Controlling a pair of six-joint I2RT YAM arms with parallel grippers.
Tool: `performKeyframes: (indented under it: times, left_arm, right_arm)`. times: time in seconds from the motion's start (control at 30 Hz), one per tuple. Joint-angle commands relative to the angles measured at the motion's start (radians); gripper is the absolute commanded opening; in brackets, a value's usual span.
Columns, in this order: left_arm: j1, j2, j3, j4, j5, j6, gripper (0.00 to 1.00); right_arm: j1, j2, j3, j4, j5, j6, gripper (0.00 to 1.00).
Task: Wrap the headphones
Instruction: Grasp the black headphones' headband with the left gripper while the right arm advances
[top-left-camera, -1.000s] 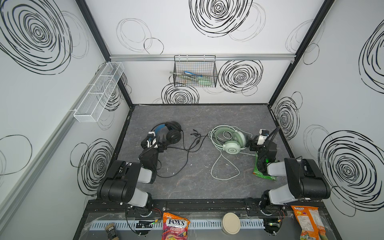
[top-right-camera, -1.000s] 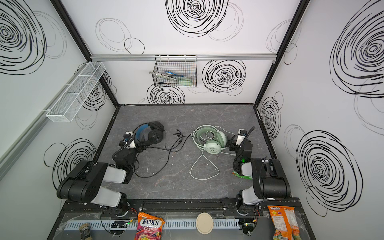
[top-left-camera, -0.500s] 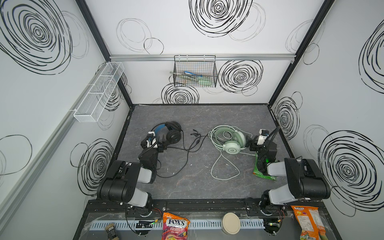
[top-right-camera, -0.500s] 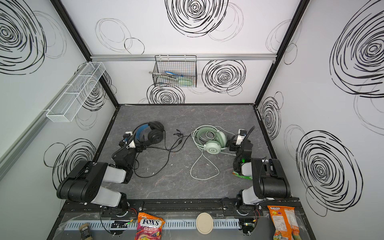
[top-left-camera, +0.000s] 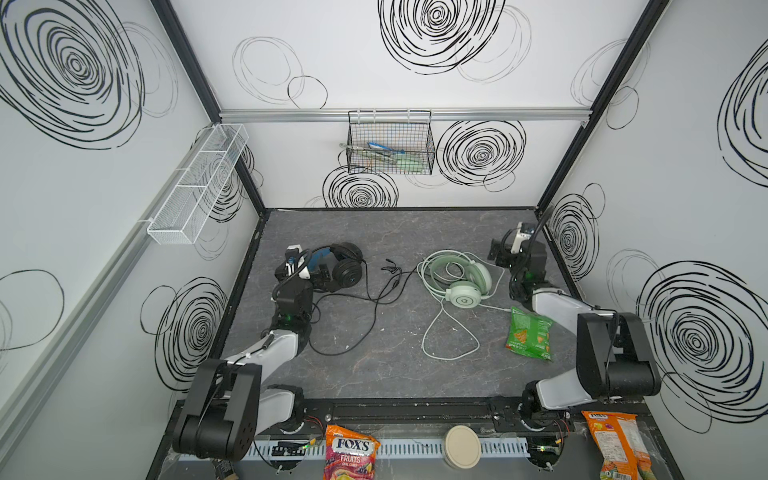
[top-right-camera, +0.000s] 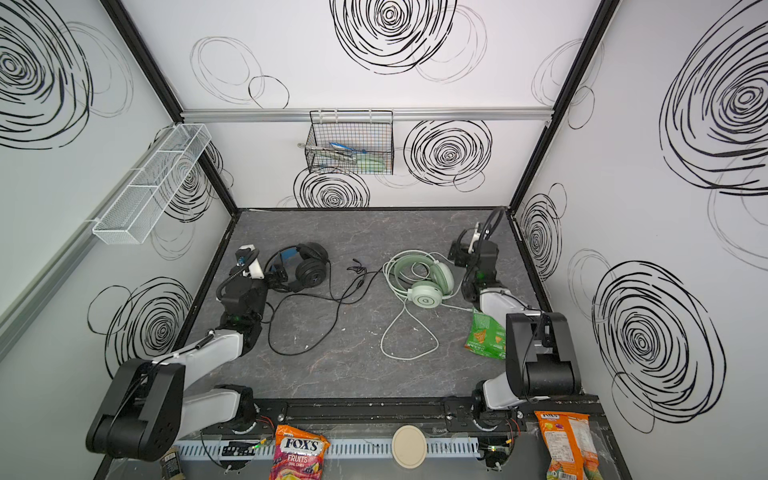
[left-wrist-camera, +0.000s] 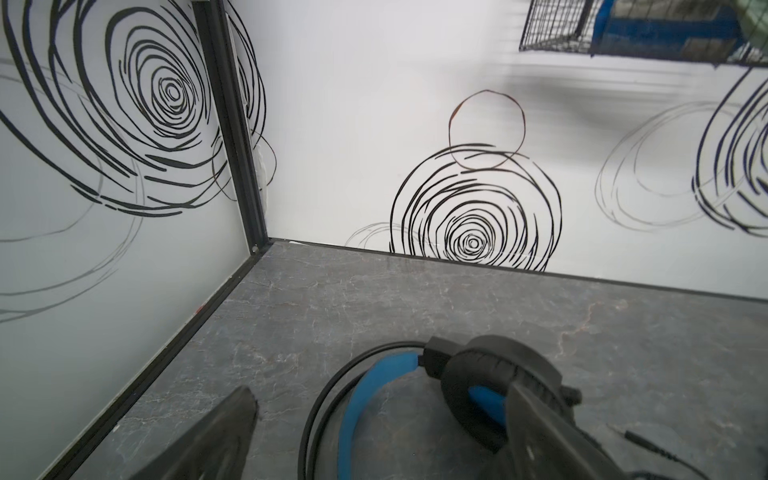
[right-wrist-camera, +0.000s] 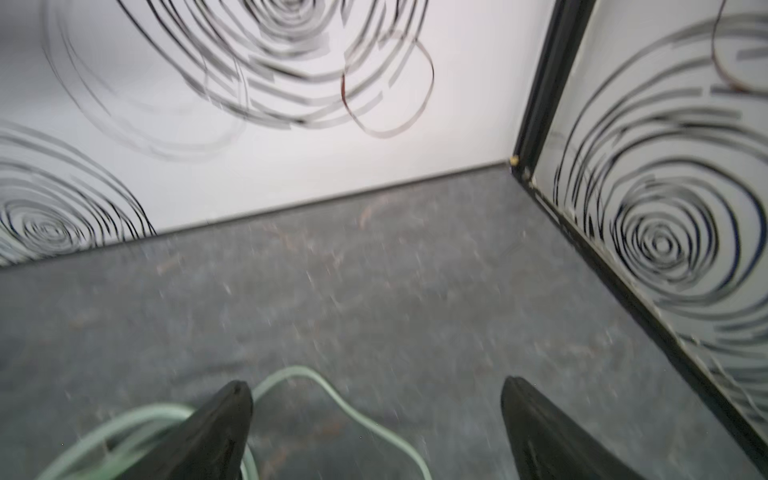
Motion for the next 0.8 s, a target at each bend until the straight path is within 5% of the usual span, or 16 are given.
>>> performKeyframes:
  times: [0.0, 0.13, 0.23, 0.3, 0.5, 0.63, 0.77]
  left_arm:
    - [-0.003, -0.025, 0.18, -0.47, 0.007, -0.208, 0.96]
    - [0.01, 0.036, 0.407, -0.801, 0.151, -0.265, 0.96]
    - [0.077, 0.1, 0.504, -0.882, 0.444, -0.241, 0.96]
    - [0.101, 0.163, 0.597, -0.999, 0.53, -0.183, 0.96]
    - [0.182, 0.265, 0.717, -1.176, 0.316, -0.142, 0.96]
    - [0.296, 0.309, 0.685, -1.15, 0.28, -0.15, 0.96]
    - [0.311, 0.434, 0.706, -1.148, 0.272, -0.123, 0.96]
  right_arm:
    - [0.073, 0.078, 0.204, -0.367, 0.025, 0.108, 0.97]
    - [0.186, 0.196, 0.418, -0.495, -0.005, 0.122, 0.97]
    - [0.267, 0.291, 0.564, -0.578, -0.026, 0.125, 0.97]
    - [0.311, 0.344, 0.63, -0.595, -0.059, 0.136, 0.97]
    - [0.428, 0.496, 0.837, -0.699, -0.091, 0.172, 0.97]
    - [0.476, 0.541, 0.941, -0.802, -0.114, 0.151, 0.97]
    - [0.502, 0.554, 0.958, -0.824, -0.105, 0.139, 0.97]
